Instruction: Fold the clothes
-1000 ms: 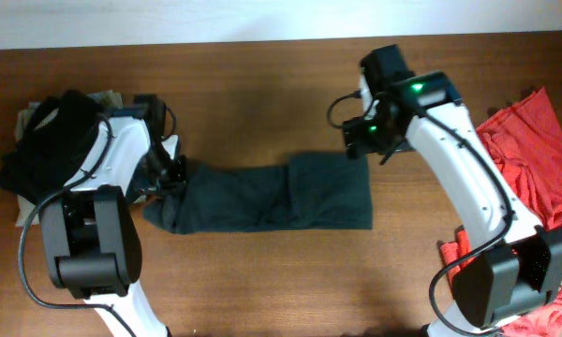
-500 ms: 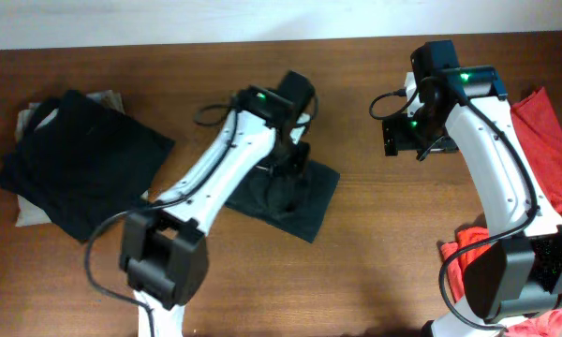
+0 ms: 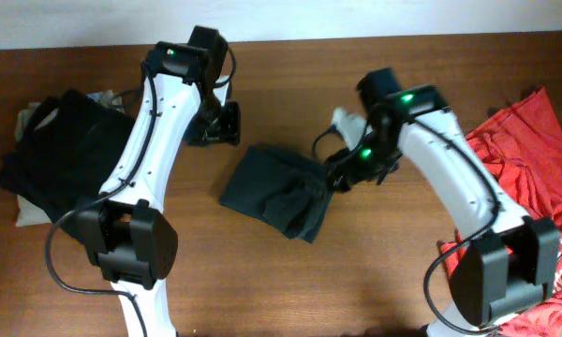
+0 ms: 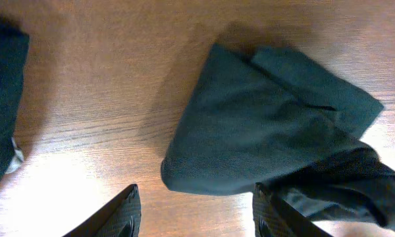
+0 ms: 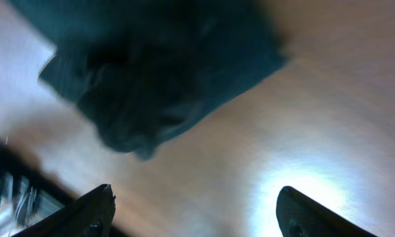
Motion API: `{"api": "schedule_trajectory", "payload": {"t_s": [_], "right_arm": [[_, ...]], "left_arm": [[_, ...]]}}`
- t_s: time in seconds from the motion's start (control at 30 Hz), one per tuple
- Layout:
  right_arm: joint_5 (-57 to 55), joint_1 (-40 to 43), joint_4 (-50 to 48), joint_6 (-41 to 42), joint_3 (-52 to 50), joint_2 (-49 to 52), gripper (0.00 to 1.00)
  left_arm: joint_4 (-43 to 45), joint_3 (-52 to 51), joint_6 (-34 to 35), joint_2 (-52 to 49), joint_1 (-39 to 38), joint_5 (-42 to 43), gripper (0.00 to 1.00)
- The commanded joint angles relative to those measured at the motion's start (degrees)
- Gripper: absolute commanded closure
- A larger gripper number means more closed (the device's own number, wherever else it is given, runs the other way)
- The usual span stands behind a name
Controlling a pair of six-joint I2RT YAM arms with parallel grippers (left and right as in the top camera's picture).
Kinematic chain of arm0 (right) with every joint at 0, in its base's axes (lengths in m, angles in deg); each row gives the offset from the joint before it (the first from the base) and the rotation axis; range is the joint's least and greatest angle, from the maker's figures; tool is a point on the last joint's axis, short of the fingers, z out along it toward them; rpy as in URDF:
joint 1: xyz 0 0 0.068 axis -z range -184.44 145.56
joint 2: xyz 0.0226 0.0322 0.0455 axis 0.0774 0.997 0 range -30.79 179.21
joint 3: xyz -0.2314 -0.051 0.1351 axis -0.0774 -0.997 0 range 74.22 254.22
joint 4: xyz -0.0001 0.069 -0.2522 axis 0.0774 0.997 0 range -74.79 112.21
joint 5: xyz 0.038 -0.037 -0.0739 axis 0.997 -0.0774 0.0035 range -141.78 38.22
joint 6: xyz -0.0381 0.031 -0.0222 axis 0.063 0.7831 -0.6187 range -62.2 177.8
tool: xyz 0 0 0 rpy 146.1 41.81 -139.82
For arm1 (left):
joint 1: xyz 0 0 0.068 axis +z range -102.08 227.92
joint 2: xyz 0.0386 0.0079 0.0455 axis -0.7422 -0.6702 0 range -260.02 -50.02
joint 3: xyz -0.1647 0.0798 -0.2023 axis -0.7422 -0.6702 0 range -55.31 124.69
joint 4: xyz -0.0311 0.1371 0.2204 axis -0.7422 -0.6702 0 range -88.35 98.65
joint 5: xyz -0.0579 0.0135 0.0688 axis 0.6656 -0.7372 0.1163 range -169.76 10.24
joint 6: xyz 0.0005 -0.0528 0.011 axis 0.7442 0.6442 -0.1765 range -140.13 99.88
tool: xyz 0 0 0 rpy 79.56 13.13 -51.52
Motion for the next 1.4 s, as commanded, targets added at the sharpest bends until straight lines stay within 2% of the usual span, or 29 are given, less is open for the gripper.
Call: {"api": "schedule_trajectory", "payload": {"t_s": [0.0, 0.07, 0.1, 0.13, 0.17, 0.2, 0.23, 0.3, 0.33, 0.37, 0.4, 0.47, 0.6, 0.7, 0.83, 0.87, 0.93, 0.97, 1.07, 1.2, 1.27, 1.33, 1.37], "right_arm": [[2.32, -6.62, -2.89, -0.94, -3.3, 0.28, 0.16], [-2.36, -9.44, -7.67, 3.85, -4.02, 0.52, 0.16], [-2.82, -9.75, -9.11, 4.24, -4.57, 1.84, 0.23], [-4.72, -9.7, -10.6, 4.59, -4.68, 4.5, 0.66], [-10.62, -9.27, -14.23, 9.75, -4.68, 6.29, 0.92], [-17.97, -8.24, -17.68, 15.08, -4.66, 6.91, 0.96], [-22.51, -5.95, -21.09, 18.01, -4.15, 6.78, 0.96], [-22.75, -1.2, -22.67, 17.99, -3.91, 6.78, 0.96], [-22.27, 2.16, -22.64, 17.79, -4.02, 6.8, 0.84], [-20.74, 3.85, -21.97, 14.58, -4.02, 6.8, 0.56], [-21.18, 4.24, -19.87, 14.01, -4.02, 6.8, 0.33], [-20.2, 4.13, -15.72, 14.03, -3.67, 6.56, 0.33], [-3.32, 3.19, -12.02, 14.03, -2.47, 1.7, 0.33], [-2.56, -4.83, -13.94, 14.16, -3.58, 1.64, 0.33], [-11.26, -13.38, -22.69, 19.32, -6.82, 5.88, 0.35], [-14.93, -13.66, -23.52, 21.99, -8.11, 7.63, 0.41], [-29.86, -12.13, -19.52, 32.85, -9.01, 8.5, 0.42], [-32.59, -10.91, -18.95, 34.51, -9.01, 8.5, 0.42], [-32.81, -5.49, -15.52, 36.61, -9.01, 8.5, 0.41], [-32.61, -4.11, -14.75, 36.06, -9.01, 8.5, 0.38], [-32.59, -4.0, -12.41, 35.98, -9.01, 8.5, 0.38], [-29.42, -4.0, -7.89, 35.93, -9.01, 8.31, 0.36], [-23.67, -4.0, -4.24, 33.83, -9.01, 8.28, 0.36]], "left_arm": [[1.81, -9.29, 0.5, 0.33, -0.44, 3.1, 0.46], [6.38, -16.65, 0.48, 0.33, -0.44, 6.75, 0.46], [8.72, -19.52, 0.5, 0.33, -0.44, 8.02, 0.46], [11.26, -22.49, 0.5, 0.33, -0.5, 8.5, 0.46], [13.86, -25.22, 0.5, 0.33, -0.9, 8.48, 0.46], [16.26, -27.28, 0.5, 0.33, -1.46, 8.46, 0.46], [19.52, -30.03, 0.52, 0.31, -2.1, 8.44, 0.46], [23.17, -33.7, 0.57, 0.28, -2.21, 8.44, 0.46], [24.41, -35.08, 0.61, 0.28, -2.21, 8.41, 0.46], [25.29, -35.28, 0.81, 0.28, -2.23, 8.46, 0.46], [25.33, -35.28, 1.88, 0.28, -2.27, 8.46, 0.46], [25.14, -35.28, 2.05, 0.28, -2.27, 8.48, 0.46], [25.16, -35.28, 2.08, 0.28, -2.27, 8.46, 0.46], [25.16, -35.28, 2.05, 0.28, -2.27, 8.46, 0.46], [25.14, -35.28, 2.08, 0.28, -2.27, 8.48, 0.46], [25.11, -35.28, 2.08, 0.28, -2.27, 8.48, 0.46], [24.83, -35.28, 2.05, 0.28, -2.27, 8.48, 0.46], [24.72, -35.28, 2.08, 0.28, -2.27, 8.48, 0.46], [24.52, -35.28, 2.08, 0.28, -2.27, 8.48, 0.46], [23.74, -35.26, 2.1, 0.31, -2.27, 8.5, 0.47], [22.47, -34.36, 2.05, 4.35, -1.51, 8.44, 0.5], [26.4, -32.3, 1.97, 9.88, -0.07, 7.85, 0.48], [32.59, -32.0, 1.77, 11.13, 0.11, 6.27, 0.45]]}}
